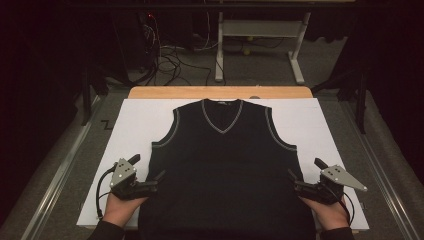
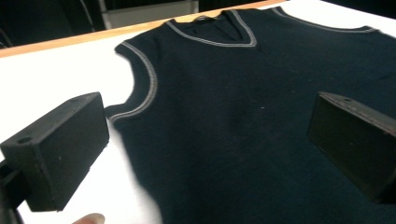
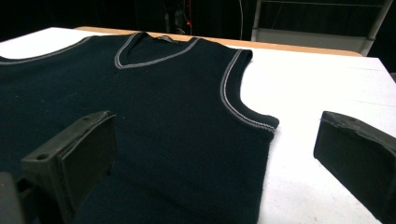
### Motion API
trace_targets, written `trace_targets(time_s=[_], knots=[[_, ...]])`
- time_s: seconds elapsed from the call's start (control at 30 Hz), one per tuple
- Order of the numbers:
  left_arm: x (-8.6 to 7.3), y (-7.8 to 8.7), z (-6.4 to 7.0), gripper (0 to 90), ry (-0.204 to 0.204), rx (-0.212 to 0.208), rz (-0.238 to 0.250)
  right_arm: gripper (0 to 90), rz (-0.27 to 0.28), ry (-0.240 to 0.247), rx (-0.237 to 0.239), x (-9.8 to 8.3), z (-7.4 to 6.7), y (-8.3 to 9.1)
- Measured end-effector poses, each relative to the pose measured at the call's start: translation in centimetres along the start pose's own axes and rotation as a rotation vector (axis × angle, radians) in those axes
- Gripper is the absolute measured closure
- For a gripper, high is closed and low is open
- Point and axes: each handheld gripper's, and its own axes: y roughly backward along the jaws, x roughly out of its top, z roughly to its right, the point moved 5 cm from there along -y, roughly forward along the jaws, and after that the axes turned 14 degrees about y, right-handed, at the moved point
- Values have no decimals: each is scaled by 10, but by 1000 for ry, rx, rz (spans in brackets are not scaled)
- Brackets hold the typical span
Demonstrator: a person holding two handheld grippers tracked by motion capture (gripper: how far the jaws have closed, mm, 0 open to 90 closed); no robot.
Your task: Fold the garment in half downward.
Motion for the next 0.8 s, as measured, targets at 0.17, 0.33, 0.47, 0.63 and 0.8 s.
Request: trace_targets(time_s=[0.17, 0.33, 0.47, 0.63, 0.8], knots=[[-3, -5, -1, 0, 31, -24, -26, 1, 5, -10, 18, -1, 1, 1], [-2, -2, -4, 0, 44, -7, 8, 2, 4, 4, 23, 0, -1, 0], [-1, -1, -5, 0, 75, -34, 1, 1, 16, 41, 21, 4, -3, -1], [0, -1, -4, 0, 70, -37, -11, 1, 10, 49, 18, 6, -6, -1], [0, -6, -10, 0, 59, 27, -68, 1, -1, 57, 23, 6, -10, -4]])
